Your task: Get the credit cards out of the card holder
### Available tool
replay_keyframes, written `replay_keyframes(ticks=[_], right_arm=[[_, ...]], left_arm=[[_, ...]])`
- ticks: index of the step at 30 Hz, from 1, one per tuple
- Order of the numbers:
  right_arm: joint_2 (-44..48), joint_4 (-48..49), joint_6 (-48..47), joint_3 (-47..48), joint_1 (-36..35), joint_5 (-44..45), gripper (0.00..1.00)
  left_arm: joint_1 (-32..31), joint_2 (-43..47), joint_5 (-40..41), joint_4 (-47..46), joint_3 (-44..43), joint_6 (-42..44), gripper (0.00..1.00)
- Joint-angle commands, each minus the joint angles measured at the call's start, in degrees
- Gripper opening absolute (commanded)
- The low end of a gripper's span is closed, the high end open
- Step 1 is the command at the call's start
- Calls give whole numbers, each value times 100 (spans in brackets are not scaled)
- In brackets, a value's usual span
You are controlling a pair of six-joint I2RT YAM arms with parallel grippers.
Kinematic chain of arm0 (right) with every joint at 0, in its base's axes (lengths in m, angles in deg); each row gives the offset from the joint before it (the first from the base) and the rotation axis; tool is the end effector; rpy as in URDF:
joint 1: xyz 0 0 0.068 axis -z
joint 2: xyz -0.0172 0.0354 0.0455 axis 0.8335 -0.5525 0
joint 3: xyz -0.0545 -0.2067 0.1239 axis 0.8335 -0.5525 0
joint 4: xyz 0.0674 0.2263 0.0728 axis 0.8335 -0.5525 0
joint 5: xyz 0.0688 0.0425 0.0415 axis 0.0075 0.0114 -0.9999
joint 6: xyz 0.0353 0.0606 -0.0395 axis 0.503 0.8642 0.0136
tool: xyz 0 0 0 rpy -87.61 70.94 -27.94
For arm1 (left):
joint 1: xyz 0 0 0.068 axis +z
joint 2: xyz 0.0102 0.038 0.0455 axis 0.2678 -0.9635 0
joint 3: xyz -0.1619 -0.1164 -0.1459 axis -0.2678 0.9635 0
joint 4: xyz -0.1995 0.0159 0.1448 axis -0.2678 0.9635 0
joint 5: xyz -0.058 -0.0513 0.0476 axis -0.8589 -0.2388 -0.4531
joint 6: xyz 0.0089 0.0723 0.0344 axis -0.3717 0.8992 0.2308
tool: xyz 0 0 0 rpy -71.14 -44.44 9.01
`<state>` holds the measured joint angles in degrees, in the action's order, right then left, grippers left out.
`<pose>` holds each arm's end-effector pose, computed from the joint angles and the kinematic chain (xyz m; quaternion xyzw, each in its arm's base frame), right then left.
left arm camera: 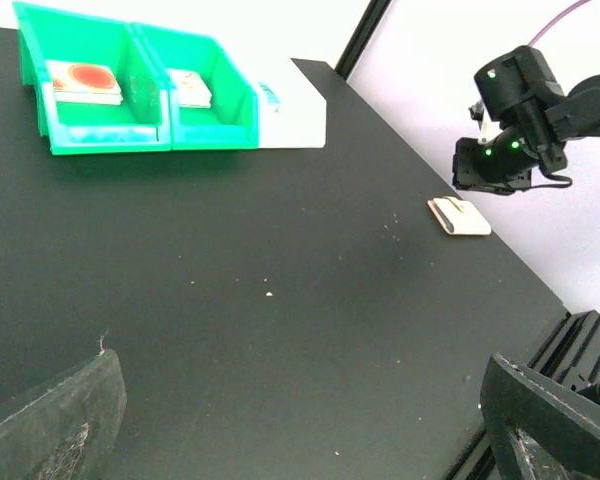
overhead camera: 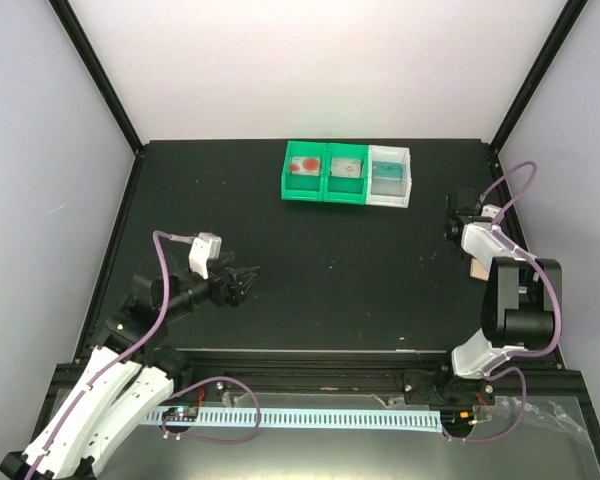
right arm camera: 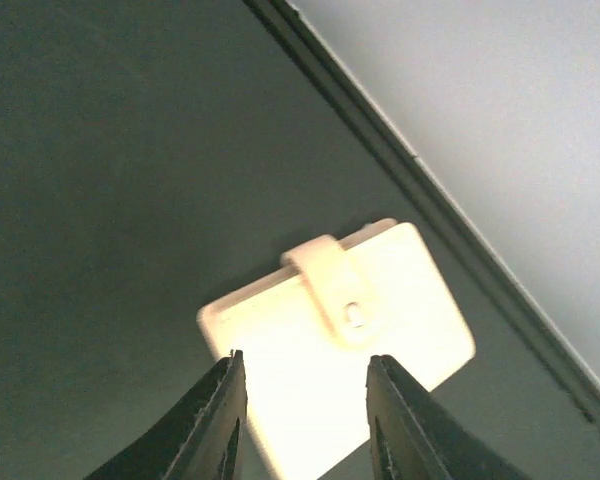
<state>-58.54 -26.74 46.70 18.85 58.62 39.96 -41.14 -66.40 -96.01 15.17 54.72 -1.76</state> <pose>0.2922 -0.0524 0.1443 0.3031 0.8796 -0.2552 0.2632 0.1367 -0.0933 0.2666 0.1444 0.7961 -0.3576 0.4663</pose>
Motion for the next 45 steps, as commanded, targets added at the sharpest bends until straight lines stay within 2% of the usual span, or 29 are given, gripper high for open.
replay_keyframes(ticks=[1, 4, 9, 19, 22, 25, 38, 45], right_arm=[[-347, -186, -298, 235, 176, 1101, 34], [-730, -436, -251, 441, 211, 1455, 33], [-1213, -666, -229, 576, 434, 1337, 32], [-1550, -692, -479, 647, 665, 59, 33], [-1483, -762, -529, 640, 669, -161, 33], [-1334, -702, -694, 576, 637, -738, 34], [-1363, -950, -593, 510, -604, -1401, 34], [-1185, -1078, -570, 327, -1582, -1720, 36]], left_arm=[[-39, 52, -163, -176, 11, 97, 99], [-40, 57, -215, -202, 36, 79, 99], [-41, 60, -268, -199, 46, 78, 99], [-41, 135, -227, -218, 55, 107, 99], [-40, 143, -218, -207, 47, 126, 99], [-40, 165, -181, -187, 37, 136, 99], [-39, 247, 81, -37, -9, 221, 99], [-38, 159, 120, -47, -15, 202, 99]])
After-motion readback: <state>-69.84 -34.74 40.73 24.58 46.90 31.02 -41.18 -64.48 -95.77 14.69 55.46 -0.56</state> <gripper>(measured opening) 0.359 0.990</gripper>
